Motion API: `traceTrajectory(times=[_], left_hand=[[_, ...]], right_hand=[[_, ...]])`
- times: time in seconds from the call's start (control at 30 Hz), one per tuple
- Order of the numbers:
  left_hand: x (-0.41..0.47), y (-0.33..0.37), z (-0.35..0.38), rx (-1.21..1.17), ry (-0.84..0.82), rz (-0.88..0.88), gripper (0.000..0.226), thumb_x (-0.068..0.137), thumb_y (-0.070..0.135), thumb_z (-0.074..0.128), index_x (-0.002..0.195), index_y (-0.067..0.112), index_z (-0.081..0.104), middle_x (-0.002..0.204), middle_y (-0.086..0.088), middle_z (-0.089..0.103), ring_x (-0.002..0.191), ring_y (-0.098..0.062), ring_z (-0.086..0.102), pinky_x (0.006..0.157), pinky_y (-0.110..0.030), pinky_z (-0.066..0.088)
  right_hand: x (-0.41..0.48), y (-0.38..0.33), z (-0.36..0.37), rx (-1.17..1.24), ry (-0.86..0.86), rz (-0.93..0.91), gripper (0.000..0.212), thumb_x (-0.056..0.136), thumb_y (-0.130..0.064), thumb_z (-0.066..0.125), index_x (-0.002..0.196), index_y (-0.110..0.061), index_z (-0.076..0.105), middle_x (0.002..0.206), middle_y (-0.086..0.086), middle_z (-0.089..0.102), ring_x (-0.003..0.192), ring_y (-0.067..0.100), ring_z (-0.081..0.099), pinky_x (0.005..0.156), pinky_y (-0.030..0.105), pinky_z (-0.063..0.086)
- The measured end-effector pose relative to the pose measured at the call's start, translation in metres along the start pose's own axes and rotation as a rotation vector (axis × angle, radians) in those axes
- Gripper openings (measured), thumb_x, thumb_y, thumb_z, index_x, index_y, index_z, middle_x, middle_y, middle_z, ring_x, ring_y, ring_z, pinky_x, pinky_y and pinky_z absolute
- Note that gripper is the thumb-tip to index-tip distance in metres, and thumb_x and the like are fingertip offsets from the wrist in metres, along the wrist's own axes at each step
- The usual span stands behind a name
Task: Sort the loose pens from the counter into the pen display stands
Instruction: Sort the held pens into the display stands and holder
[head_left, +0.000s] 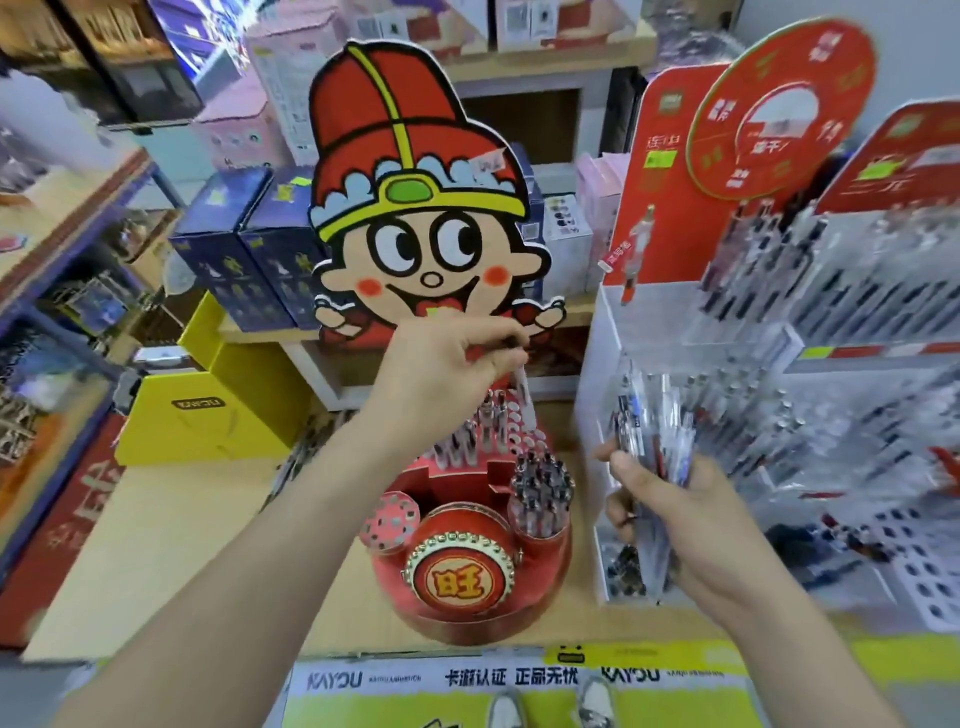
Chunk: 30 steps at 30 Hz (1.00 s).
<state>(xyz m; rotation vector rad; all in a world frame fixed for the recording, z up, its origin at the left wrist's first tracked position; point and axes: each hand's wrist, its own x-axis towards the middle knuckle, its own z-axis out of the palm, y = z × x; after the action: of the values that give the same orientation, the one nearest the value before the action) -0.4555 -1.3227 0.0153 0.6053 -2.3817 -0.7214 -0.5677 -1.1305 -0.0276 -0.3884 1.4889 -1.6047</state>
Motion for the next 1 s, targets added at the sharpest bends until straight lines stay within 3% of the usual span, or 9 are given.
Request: traceTrajectory(times=[0.13,0.33,0.47,0.57,0.7,0.83,1.0], left_hand=[[0.01,-0.009,0.02,0.138,-0.223,0.033,0.009,0.088,0.024,0.067,0.094,0.022,0.074,0.078,0.003,0.071,0.074,-0.014,0.062,0.07,-0.035,0.052],[0.011,-0.019,0.032,0.266,-0.372,0.023,0.009,0.088,0.031,0.067,0.092,0.027,0.074,0.076,0.009,0.072,0.073,-0.009,0.062,0.069,-0.031,0.05],[0.016,-0.019,0.031,0.391,-0.421,0.117,0.013,0.088,0.033,0.065,0.095,0.028,0.075,0.082,0.008,0.073,0.082,-0.014,0.062,0.068,-0.031,0.05],[0.02,-0.019,0.028,0.496,-0.465,0.077,0.015,0.089,0.031,0.062,0.097,0.029,0.075,0.093,0.009,0.072,0.092,-0.014,0.061,0.075,-0.034,0.052],[0.02,-0.01,0.033,0.56,-0.496,0.069,0.016,0.09,0.034,0.059,0.1,0.03,0.072,0.093,0.009,0.071,0.088,-0.015,0.063,0.072,-0.031,0.052],[0.022,-0.004,0.038,0.627,-0.459,0.087,0.018,0.092,0.036,0.057,0.099,0.029,0.071,0.09,0.008,0.071,0.086,-0.017,0.063,0.069,-0.03,0.05],[0.019,-0.007,0.034,0.628,-0.559,0.133,0.021,0.094,0.035,0.053,0.107,0.03,0.069,0.097,0.007,0.07,0.092,-0.018,0.061,0.074,-0.035,0.053]], right_hand=[[0.003,0.0,0.002,0.028,0.015,-0.001,0.01,0.091,-0.006,0.058,0.088,-0.004,0.067,0.06,0.006,0.057,0.048,0.013,0.054,0.043,0.024,0.044],[0.009,0.003,-0.003,-0.015,-0.004,0.02,0.009,0.09,-0.009,0.061,0.094,-0.004,0.069,0.058,0.006,0.06,0.053,0.015,0.059,0.048,0.026,0.05],[0.011,0.003,-0.003,-0.003,-0.01,0.048,0.02,0.084,-0.011,0.067,0.1,0.001,0.066,0.06,0.007,0.063,0.054,0.017,0.062,0.05,0.028,0.054],[0.012,0.003,-0.002,0.024,-0.02,0.065,0.034,0.077,-0.017,0.069,0.104,0.004,0.064,0.061,0.007,0.063,0.054,0.017,0.063,0.05,0.027,0.053],[0.012,0.003,-0.002,0.045,-0.02,0.062,0.047,0.071,-0.02,0.071,0.107,0.009,0.06,0.062,0.009,0.062,0.055,0.018,0.063,0.05,0.026,0.052],[0.013,0.003,0.0,0.107,-0.023,0.07,0.045,0.075,-0.02,0.068,0.108,0.009,0.06,0.065,0.008,0.063,0.055,0.019,0.063,0.048,0.026,0.05],[0.01,0.003,0.0,0.19,-0.097,0.117,0.034,0.083,-0.022,0.059,0.108,0.0,0.065,0.078,0.014,0.07,0.055,0.02,0.063,0.046,0.026,0.05]])
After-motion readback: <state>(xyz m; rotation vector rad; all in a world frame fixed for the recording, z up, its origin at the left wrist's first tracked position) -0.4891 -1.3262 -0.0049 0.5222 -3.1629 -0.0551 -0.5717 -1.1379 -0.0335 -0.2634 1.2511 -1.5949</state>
